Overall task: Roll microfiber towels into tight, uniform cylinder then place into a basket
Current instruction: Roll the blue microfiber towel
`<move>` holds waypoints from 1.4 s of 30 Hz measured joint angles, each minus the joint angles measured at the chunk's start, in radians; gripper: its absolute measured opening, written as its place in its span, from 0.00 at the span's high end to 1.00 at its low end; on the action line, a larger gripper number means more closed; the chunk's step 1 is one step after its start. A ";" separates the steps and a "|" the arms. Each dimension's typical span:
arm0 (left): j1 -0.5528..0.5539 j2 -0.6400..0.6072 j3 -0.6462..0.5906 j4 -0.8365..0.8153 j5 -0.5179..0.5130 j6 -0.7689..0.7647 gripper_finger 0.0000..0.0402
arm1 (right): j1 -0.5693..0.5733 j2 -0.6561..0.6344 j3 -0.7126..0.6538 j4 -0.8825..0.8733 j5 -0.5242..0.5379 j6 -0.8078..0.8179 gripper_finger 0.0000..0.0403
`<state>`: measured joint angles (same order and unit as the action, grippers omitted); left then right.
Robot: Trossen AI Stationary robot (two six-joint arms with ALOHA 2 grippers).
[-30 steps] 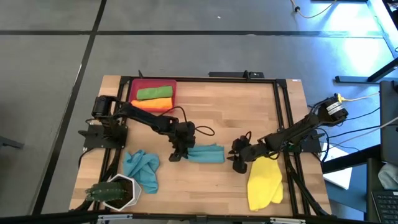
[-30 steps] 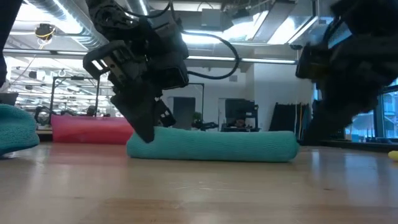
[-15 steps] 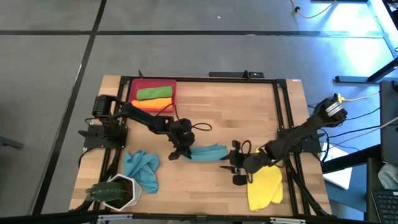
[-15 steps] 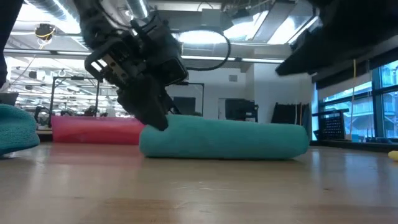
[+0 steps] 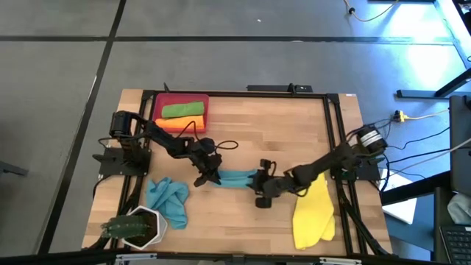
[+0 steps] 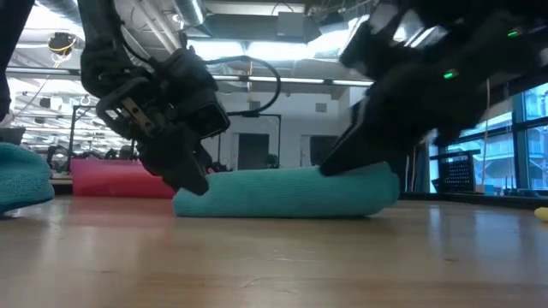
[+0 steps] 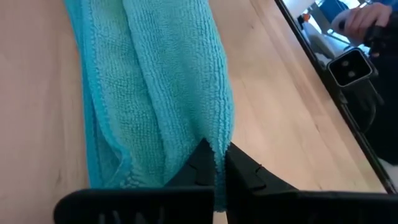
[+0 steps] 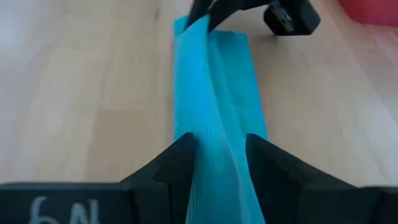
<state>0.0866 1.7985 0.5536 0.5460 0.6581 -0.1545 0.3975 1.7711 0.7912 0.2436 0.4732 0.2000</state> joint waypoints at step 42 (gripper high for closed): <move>-0.088 -0.309 -0.007 -0.170 -0.516 0.294 0.52 | -0.178 0.086 0.057 -0.123 -0.111 0.235 0.85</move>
<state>-0.0015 1.4896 0.5468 0.3760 0.1419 0.1391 0.2190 1.8572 0.8478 0.1204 0.3617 0.4346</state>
